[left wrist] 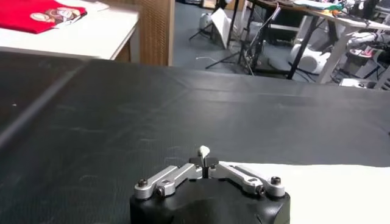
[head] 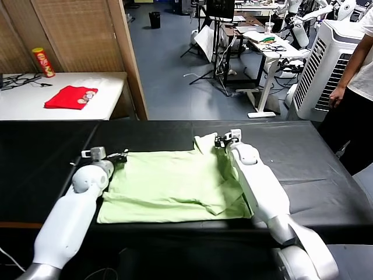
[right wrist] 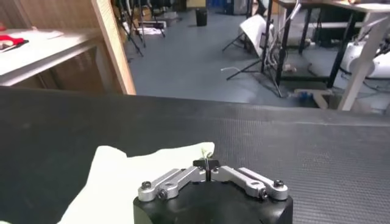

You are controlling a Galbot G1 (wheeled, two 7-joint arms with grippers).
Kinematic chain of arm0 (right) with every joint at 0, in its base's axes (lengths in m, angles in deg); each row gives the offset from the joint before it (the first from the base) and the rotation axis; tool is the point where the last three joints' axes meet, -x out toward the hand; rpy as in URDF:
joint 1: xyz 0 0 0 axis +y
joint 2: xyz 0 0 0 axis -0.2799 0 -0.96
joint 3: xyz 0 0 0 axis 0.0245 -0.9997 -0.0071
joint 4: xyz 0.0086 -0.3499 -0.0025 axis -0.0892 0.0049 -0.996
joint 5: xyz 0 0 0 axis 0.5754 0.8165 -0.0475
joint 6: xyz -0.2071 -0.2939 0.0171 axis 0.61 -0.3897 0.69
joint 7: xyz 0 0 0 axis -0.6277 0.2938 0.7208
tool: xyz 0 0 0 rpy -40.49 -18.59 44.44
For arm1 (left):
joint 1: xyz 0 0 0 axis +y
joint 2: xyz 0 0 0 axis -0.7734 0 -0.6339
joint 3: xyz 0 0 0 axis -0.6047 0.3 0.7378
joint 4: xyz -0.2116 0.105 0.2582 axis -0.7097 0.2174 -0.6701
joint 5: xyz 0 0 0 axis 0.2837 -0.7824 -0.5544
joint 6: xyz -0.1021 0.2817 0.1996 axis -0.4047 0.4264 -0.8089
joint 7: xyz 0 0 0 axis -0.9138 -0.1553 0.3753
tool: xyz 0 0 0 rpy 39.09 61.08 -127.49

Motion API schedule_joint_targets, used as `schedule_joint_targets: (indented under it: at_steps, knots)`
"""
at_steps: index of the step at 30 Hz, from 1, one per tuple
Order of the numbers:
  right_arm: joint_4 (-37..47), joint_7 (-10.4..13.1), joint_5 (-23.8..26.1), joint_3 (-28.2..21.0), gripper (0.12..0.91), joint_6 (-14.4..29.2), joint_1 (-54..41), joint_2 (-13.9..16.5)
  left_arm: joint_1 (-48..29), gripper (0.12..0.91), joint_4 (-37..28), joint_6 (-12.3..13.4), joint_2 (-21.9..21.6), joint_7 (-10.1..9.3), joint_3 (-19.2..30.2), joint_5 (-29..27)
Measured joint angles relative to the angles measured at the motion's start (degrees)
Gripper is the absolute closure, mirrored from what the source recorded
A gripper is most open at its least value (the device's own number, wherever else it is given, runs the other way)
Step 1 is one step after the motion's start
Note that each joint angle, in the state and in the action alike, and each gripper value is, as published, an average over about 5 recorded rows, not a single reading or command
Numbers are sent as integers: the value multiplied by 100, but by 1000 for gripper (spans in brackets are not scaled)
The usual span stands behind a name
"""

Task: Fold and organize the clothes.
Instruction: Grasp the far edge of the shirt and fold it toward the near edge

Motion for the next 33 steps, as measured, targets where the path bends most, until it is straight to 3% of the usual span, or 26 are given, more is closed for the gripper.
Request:
schedule_joint_targets:
  at_steps: [10, 20, 33]
  knots:
    - [-1988, 144, -453, 265, 904, -472, 990, 530, 651, 899, 1103, -4, -337, -65, -322, 177]
    - [-3722, 757, -503, 506, 904, -980, 2229, 1137, 1796, 899, 2195, 162, -737, -106, -862, 4]
    - [-5254, 898, -511, 811, 904, -1278, 3626, 1634, 2819, 899, 2966, 174, -878, -222, -1206, -293]
